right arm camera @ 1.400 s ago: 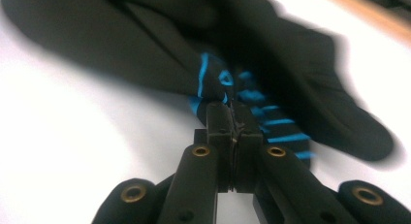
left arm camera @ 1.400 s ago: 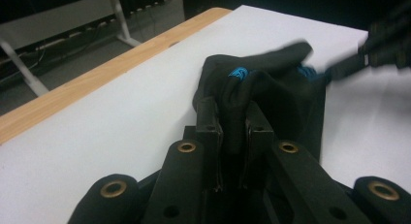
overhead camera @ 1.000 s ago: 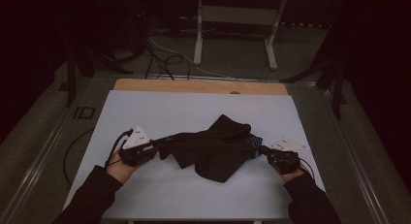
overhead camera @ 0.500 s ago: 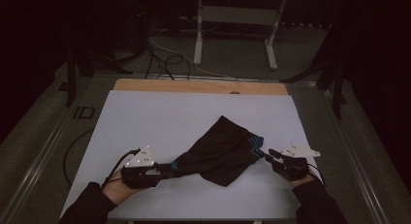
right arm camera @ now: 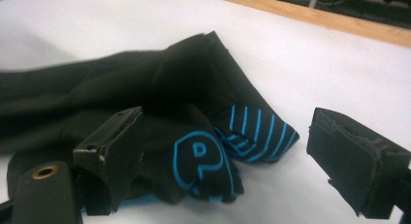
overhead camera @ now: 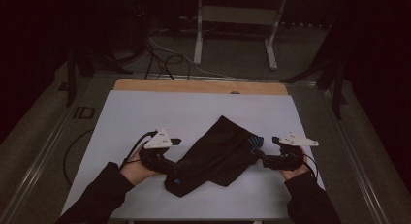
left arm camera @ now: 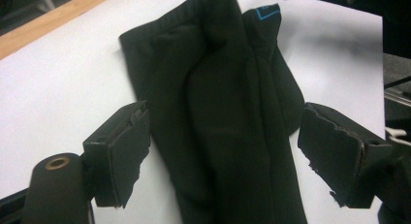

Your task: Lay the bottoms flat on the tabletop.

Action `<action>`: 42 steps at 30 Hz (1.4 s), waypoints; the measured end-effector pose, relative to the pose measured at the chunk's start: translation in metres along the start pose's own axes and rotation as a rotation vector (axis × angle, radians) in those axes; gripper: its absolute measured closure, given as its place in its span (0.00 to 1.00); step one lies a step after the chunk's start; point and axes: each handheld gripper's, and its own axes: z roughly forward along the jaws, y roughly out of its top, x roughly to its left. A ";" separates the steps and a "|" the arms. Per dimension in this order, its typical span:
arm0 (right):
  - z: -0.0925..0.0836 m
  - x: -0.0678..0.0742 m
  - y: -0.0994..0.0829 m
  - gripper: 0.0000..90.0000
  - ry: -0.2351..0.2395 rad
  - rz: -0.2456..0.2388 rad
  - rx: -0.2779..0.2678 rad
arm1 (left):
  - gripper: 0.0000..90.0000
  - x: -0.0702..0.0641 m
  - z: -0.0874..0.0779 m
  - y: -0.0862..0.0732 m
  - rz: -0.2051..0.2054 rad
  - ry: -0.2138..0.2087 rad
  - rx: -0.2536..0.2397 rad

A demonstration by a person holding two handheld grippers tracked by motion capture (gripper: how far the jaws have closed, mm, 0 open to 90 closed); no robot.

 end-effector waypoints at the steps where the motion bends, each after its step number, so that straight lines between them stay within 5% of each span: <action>1: 0.004 0.000 0.000 0.15 -0.018 0.009 -0.002 | 0.23 -0.005 0.012 0.005 0.013 -0.010 -0.003; 10: 0.038 -0.006 -0.006 0.16 -0.111 0.083 0.055 | 0.25 -0.014 0.067 0.022 0.035 -0.029 0.035; 14: 0.047 -0.004 -0.013 0.18 -0.100 0.089 0.091 | 0.34 -0.015 0.091 0.019 0.057 -0.019 0.084; 20: 0.056 0.001 -0.018 0.29 -0.133 0.088 0.153 | 0.49 -0.012 0.115 0.010 0.072 0.054 0.146; 24: 0.059 0.001 -0.020 0.50 -0.146 0.094 0.193 | 0.90 -0.007 0.109 0.011 0.081 0.088 0.120; 30: 0.057 0.001 -0.017 0.95 -0.099 0.088 0.179 | 0.96 0.004 0.087 0.010 0.056 0.099 0.095; 34: 0.054 0.005 -0.010 0.98 -0.105 0.028 0.159 | 0.96 0.012 0.065 0.005 0.025 0.127 0.068; 42: 0.053 0.006 0.006 0.98 -0.111 -0.017 0.116 | 0.98 0.024 0.018 -0.011 -0.037 0.197 0.044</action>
